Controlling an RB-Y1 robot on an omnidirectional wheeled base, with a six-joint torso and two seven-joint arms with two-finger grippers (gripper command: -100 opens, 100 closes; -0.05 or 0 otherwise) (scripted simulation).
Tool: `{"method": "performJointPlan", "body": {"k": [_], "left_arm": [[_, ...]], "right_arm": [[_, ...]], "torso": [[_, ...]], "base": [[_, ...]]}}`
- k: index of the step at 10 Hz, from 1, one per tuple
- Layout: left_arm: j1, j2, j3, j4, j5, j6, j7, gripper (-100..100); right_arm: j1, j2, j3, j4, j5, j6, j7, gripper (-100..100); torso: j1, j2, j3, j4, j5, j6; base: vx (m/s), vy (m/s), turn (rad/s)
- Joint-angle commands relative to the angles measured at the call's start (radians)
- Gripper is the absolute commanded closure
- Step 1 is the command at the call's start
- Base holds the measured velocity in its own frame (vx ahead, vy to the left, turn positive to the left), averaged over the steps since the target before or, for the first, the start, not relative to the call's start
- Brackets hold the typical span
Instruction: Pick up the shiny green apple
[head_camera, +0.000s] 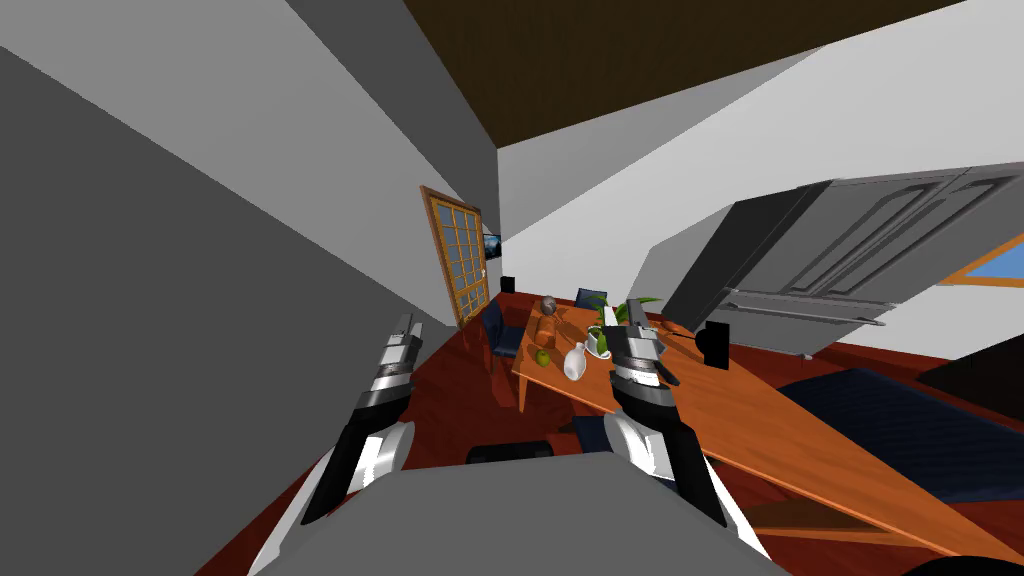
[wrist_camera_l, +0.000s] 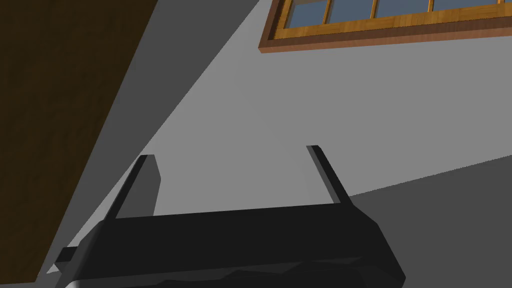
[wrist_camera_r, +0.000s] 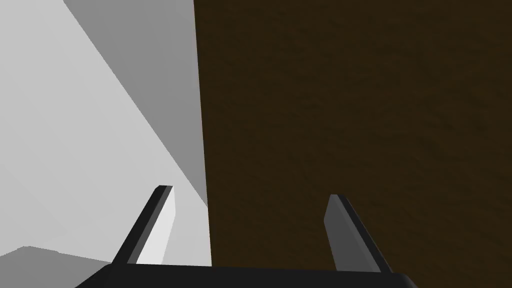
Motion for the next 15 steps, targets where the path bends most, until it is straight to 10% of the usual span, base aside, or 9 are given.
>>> {"method": "performJointPlan", "body": {"k": [1, 15], "left_arm": [[0.0, 0.0, 0.0, 0.0, 0.0, 0.0, 0.0, 0], [0.0, 0.0, 0.0, 0.0, 0.0, 0.0, 0.0, 0]], "right_arm": [[0.031, -0.04, 0.002, 0.019, 0.015, 0.005, 0.01, -100], [0.365, -0.283, 0.03, 0.251, 0.188, 0.05, 0.154, -100]], "torso": [[0.0, 0.0, 0.0, 0.0, 0.0, 0.0], [0.005, -0.002, -0.001, -0.001, 0.001, 0.0]], "base": [[0.019, 0.037, 0.053], [0.042, 0.076, 0.08]]}}
